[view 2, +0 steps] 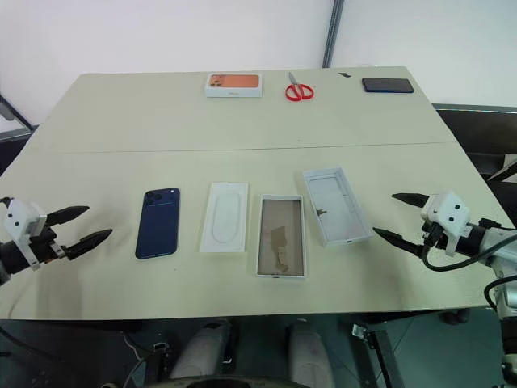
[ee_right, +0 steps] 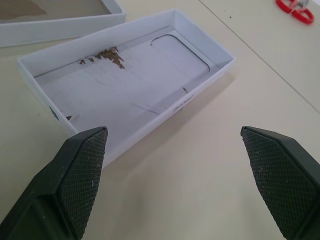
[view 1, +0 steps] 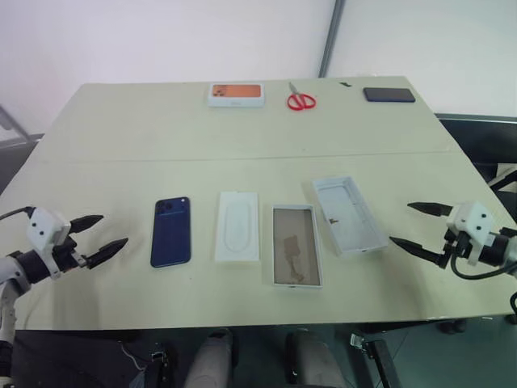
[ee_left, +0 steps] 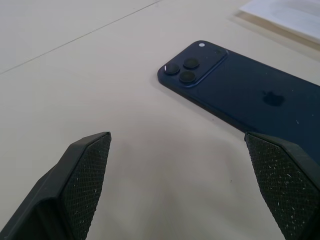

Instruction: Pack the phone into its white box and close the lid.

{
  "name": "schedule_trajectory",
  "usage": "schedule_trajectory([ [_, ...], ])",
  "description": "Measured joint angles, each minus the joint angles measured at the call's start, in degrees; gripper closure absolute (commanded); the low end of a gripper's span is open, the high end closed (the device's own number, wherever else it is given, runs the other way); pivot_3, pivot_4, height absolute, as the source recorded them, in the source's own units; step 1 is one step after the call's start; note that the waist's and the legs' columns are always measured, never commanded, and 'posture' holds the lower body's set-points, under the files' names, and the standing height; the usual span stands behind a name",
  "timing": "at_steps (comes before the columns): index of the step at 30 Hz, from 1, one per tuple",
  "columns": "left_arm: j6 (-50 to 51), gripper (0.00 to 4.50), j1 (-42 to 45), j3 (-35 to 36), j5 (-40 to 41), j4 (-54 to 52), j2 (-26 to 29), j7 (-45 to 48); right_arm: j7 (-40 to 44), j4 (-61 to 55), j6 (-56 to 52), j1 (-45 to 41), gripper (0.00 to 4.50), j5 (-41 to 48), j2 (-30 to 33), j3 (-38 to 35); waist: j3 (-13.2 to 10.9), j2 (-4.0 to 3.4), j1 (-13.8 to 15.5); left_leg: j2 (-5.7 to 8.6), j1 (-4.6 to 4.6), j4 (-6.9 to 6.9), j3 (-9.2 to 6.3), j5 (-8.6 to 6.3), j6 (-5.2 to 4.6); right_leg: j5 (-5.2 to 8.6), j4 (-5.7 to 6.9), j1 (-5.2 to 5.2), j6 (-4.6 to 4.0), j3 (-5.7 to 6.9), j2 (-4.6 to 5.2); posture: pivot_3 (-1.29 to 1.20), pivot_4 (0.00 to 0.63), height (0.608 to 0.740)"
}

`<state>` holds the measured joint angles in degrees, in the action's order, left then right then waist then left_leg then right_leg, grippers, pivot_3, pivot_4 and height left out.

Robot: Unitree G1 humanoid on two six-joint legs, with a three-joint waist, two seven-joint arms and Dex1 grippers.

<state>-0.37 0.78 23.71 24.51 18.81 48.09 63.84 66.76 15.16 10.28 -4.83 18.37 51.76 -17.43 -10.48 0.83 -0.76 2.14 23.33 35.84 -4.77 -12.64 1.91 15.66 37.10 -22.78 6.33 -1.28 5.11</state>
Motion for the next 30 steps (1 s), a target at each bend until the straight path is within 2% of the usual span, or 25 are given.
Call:
schedule_trajectory([
  [30,5.9,0.00,1.9,-2.1,0.0,-5.8,-2.5,-1.4,-1.9,1.4,-1.2,-2.7,0.04,-0.1,-0.1,0.2,0.0,0.00,0.0,0.00,0.00,0.01,0.01,0.00,0.00,-0.03,0.00,0.01,0.05,0.00,-0.01,0.00,0.150,0.740],
])
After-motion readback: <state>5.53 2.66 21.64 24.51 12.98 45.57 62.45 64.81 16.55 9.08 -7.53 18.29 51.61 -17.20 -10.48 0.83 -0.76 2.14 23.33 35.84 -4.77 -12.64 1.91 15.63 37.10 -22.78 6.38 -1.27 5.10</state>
